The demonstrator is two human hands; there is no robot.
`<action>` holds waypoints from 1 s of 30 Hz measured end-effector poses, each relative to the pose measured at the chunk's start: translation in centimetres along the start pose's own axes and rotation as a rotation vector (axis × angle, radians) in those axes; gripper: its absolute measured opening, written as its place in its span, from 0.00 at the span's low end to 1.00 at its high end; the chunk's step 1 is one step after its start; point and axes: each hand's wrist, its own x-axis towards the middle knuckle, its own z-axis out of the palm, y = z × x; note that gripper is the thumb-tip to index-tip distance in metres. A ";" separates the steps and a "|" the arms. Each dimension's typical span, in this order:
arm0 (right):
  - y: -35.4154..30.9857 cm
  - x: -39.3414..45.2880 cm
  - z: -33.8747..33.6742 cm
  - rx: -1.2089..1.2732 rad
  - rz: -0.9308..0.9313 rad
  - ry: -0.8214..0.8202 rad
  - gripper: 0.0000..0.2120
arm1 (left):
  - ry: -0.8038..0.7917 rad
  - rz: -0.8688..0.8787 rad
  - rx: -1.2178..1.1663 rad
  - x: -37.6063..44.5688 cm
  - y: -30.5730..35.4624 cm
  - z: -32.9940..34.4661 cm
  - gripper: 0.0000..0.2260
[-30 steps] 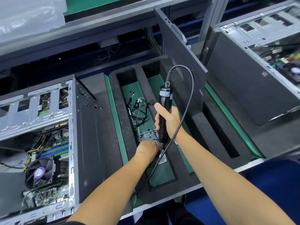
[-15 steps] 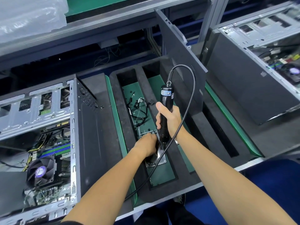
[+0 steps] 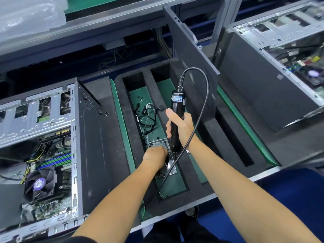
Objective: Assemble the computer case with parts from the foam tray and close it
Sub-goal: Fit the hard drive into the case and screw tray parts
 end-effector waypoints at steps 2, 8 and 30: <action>0.0 0.0 0.0 -0.005 -0.002 -0.002 0.19 | 0.030 -0.062 -0.124 0.0 -0.2 -0.4 0.14; 0.1 0.1 -0.2 -0.003 0.010 0.000 0.20 | -0.037 -0.038 -0.338 0.2 -0.4 -0.6 0.12; 0.2 0.4 -0.2 -0.013 0.019 -0.003 0.22 | 0.165 -0.097 -0.487 1.2 0.8 -0.3 0.13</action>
